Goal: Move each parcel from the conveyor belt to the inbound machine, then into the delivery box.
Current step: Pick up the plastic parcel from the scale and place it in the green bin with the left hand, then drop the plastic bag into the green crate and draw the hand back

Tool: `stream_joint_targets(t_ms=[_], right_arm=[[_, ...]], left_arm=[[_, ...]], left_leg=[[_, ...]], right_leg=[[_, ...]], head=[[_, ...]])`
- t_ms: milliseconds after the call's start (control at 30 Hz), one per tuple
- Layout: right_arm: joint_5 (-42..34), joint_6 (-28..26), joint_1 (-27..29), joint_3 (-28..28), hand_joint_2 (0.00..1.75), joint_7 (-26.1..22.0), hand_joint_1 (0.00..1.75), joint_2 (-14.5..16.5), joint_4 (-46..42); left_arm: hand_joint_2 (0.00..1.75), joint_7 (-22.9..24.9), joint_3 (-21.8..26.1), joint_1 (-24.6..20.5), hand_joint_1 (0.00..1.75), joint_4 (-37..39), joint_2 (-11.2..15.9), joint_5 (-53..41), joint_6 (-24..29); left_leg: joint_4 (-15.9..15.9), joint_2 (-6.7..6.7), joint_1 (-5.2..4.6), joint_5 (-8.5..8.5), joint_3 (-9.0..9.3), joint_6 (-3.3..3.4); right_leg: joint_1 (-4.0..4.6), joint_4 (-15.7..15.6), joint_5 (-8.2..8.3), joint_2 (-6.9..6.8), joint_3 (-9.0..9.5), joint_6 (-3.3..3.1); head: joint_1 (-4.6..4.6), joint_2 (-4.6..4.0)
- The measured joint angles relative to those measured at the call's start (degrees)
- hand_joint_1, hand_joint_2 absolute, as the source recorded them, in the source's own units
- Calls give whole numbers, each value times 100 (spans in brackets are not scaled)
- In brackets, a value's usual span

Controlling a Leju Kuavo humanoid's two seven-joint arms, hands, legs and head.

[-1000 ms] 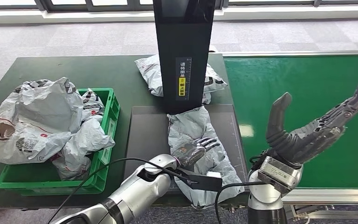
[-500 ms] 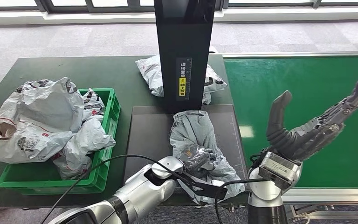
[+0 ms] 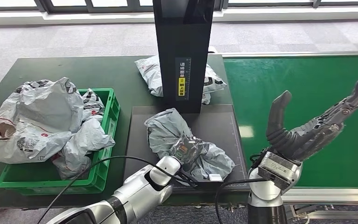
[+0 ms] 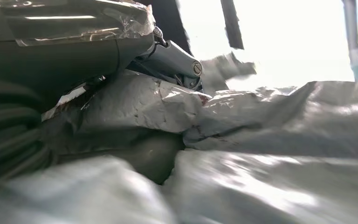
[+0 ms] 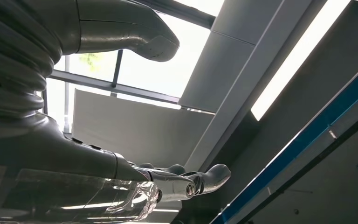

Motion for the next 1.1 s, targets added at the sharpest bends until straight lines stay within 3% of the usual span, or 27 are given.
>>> stream_joint_targets(t_ms=[67, 167, 300, 500, 600, 700, 767, 933, 1000, 1100], right_arm=[[-3, -2, 16, -41, 175, -3, 0, 0, -25], [-14, -3, 31, -79, 175, -5, 0, -1, -59], [-16, -4, 40, -121, 175, -5, 0, -1, -80], [-15, -4, 51, -166, 175, -5, 0, 0, -97], [-9, -4, 52, -172, 175, -5, 0, 1, -98], [-7, -4, 54, -178, 175, -5, 0, 0, -97], [-6, -4, 56, -178, 175, -5, 0, -1, -96], [-7, -4, 92, -178, 175, -5, 0, -1, -97], [-10, -4, 112, -178, 175, -5, 0, -1, -98], [-14, -4, 132, -178, 175, -5, 0, -1, -108]], left_arm=[[175, 347, 14, 29, 175, -314, 105, -444, 847], [175, 827, 37, 107, 175, -1259, 406, -933, 1340], [175, 1091, 34, 156, 175, -2171, 716, -1006, 1392], [175, 1186, 29, 217, 175, -2768, 934, -1041, 1392], [175, 1830, -94, 173, 175, -3266, 1203, -1045, 1394], [175, 2719, -357, -53, 175, -3985, 1619, -1046, 1396], [175, 3037, -542, -226, 175, -4425, 1922, -1048, 1396], [175, 3103, -573, -369, 175, -5475, 2718, -1054, 1396], [175, 2907, -260, -142, 175, -5805, 2966, -1053, 1396], [175, 2535, 606, 451, 175, -6080, 3086, -1052, 1396]], left_leg=[[0, -1, 0, 4, -3, 2], [0, 3, 0, 3, -4, 2], [0, 1, 0, 2, -6, 2], [0, 2, -1, 2, -9, 3], [0, 3, 0, 2, -10, 2], [0, 4, 0, 4, -10, -1], [0, 4, 2, 5, -10, -2], [-2, 11, 4, 3, -8, -5], [-3, 17, 3, 0, -4, -9], [-3, 24, 4, -3, -2, -12]], right_leg=[[-1, 1, 0, -2, 0, 0], [-1, 1, 1, 3, -3, 0], [-2, 0, -1, 1, -6, 0], [-2, 0, -2, 1, -7, 0], [-1, 1, 0, 3, -12, -1], [1, 3, 0, 4, -14, -2], [2, 7, -1, 4, -14, -3], [1, 11, -3, 11, -15, -5], [1, 10, -5, 18, -15, -8], [1, 10, -8, 27, -18, -11]], head=[[1, 0], [0, 0], [-1, 0], [1, 0], [1, 0], [-1, 0], [0, 0], [0, 0], [-1, 0], [0, 0]])
